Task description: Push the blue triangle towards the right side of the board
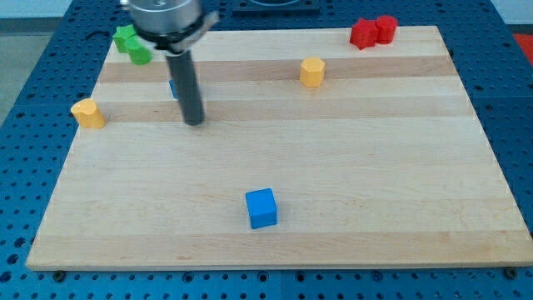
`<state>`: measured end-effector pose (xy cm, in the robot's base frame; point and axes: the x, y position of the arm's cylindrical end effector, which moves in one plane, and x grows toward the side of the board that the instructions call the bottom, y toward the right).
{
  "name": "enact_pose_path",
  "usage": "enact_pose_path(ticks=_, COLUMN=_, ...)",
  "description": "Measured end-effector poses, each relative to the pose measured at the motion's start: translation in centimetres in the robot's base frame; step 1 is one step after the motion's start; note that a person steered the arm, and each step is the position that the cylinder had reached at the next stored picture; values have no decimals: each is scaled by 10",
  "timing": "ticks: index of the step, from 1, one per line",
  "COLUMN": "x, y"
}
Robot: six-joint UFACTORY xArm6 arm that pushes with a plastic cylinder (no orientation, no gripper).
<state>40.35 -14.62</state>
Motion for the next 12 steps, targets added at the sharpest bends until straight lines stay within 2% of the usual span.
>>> enact_pose_path(ticks=1, x=-16, y=-38)
enact_pose_path(ticks=3, x=-55, y=-65)
enact_pose_path(ticks=4, x=-57, y=-36)
enact_pose_path(ticks=5, x=-57, y=17)
enact_pose_path(ticks=6, x=-57, y=34)
enact_pose_path(ticks=7, x=-68, y=1)
enact_pose_path(ticks=8, x=-80, y=6)
enact_pose_path(ticks=9, x=-73, y=41)
enact_pose_path(ticks=11, x=-31, y=140)
enact_pose_path(ticks=12, x=-27, y=170)
